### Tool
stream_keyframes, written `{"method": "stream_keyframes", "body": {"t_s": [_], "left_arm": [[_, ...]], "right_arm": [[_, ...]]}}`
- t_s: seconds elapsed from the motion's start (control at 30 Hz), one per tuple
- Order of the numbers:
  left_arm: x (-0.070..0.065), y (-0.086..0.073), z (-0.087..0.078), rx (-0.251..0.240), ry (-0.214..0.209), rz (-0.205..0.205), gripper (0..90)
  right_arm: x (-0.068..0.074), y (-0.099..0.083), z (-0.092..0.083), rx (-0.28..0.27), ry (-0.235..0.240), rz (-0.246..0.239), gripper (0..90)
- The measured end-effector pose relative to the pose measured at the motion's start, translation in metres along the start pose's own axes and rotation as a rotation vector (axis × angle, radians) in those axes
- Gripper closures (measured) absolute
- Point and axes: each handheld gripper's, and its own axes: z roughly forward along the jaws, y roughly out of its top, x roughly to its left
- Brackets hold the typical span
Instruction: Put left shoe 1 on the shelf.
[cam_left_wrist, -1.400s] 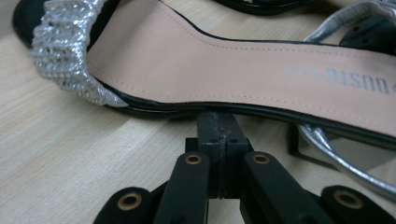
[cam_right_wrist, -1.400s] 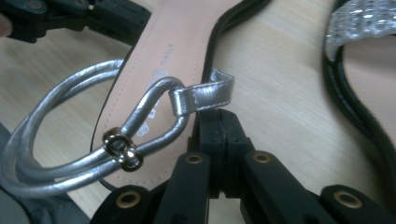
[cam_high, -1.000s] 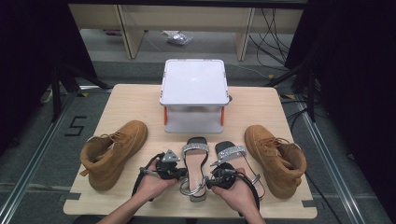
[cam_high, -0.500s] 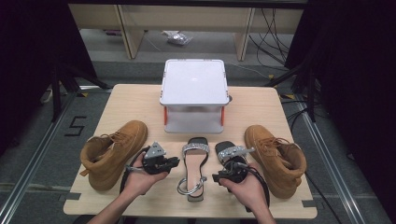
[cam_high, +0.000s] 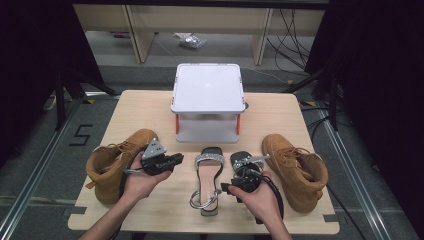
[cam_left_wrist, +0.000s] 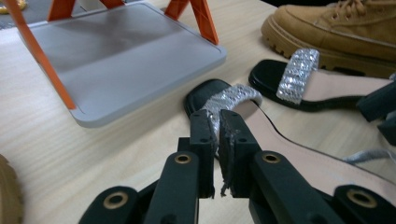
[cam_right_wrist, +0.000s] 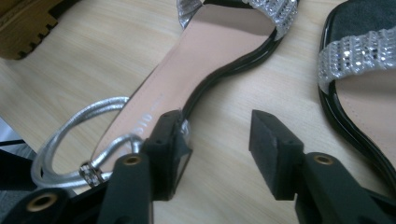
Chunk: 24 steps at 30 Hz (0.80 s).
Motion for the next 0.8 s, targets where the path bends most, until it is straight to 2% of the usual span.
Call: {"method": "stream_keyframes", "body": {"t_s": [0.1,0.13,0.17,0.23,0.27,0.3,0.33,0.37,0.4,0.43,0.47,0.5,0.53,0.57,0.73,0.77,0.8], "left_arm": [[0.002,0.009,0.000,-0.012,0.001,0.010,83.3],[0.004,0.018,0.001,-0.027,0.008,0.022,83.1],[0.004,0.018,0.001,-0.027,0.008,0.022,83.0],[0.008,0.032,0.001,-0.059,0.010,0.037,83.0],[0.008,0.032,0.001,-0.059,0.010,0.037,82.9],[0.011,0.043,0.001,-0.091,0.019,0.037,83.0],[0.011,0.043,0.001,-0.091,0.019,0.037,83.0],[0.016,0.054,0.001,-0.113,0.024,0.041,83.0],[0.016,0.054,0.001,-0.113,0.024,0.041,83.0],[0.023,0.065,0.001,-0.129,0.028,0.031,83.1],[0.023,0.065,0.001,-0.129,0.028,0.031,83.1],[0.028,0.074,0.003,-0.142,0.029,0.013,83.3],[0.031,0.079,0.004,-0.148,0.035,0.013,83.3],[0.033,0.083,0.004,-0.150,0.043,0.019,83.5],[0.040,0.096,0.011,-0.161,0.054,0.012,84.0],[0.041,0.101,0.014,-0.163,0.054,0.011,84.2],[0.043,0.105,0.018,-0.166,0.060,0.015,84.4]], "right_arm": [[0.004,0.006,0.001,0.020,-0.012,0.001,50.5],[0.006,0.007,0.003,0.019,-0.004,0.003,49.6],[0.006,0.007,0.003,0.019,-0.004,0.003,49.6],[0.010,0.011,0.005,0.022,-0.006,-0.002,48.3],[0.010,0.011,0.005,0.022,-0.006,-0.002,48.3],[0.014,0.014,0.007,0.029,-0.016,-0.008,46.5],[0.017,0.016,0.007,0.037,-0.018,0.003,46.1],[0.020,0.019,0.009,0.041,-0.015,0.005,45.1],[0.021,0.021,0.010,0.041,-0.021,0.001,44.2],[0.024,0.023,0.011,0.038,-0.030,0.002,43.1],[0.026,0.025,0.013,0.033,-0.033,0.000,42.8],[0.030,0.027,0.016,0.039,-0.034,0.002,42.0],[0.032,0.029,0.017,0.045,-0.038,0.008,41.3],[0.034,0.030,0.021,0.048,-0.042,-0.009,40.9],[0.041,0.037,0.031,0.077,-0.063,0.024,39.9],[0.043,0.041,0.035,0.113,-0.080,0.057,39.1],[0.043,0.041,0.037,0.097,-0.074,0.046,38.4]]}}
